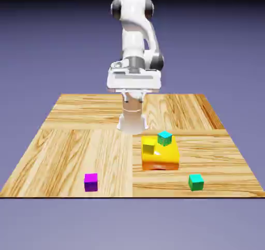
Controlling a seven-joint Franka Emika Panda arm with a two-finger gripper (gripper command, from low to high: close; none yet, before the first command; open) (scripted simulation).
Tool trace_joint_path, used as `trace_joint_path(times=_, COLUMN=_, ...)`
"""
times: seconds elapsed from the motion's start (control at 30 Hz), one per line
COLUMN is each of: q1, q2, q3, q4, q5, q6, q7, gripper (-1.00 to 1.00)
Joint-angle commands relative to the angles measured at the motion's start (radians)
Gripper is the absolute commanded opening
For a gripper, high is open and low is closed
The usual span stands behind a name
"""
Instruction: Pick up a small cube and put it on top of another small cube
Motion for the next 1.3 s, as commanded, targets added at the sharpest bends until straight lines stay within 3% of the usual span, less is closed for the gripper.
trace_joint_path(times=0.0, q1=-0.005, q2=0.036, q3=-0.014, q4=0.029, q5=0.025, q6=-0.041, q7=0.009, gripper=0.0)
trace_joint_path(times=1.27, q1=-0.209, q2=1.413, q3=-0.535, q4=1.134, q5=0.978, q6=-1.61, q7=0.332, gripper=0.0)
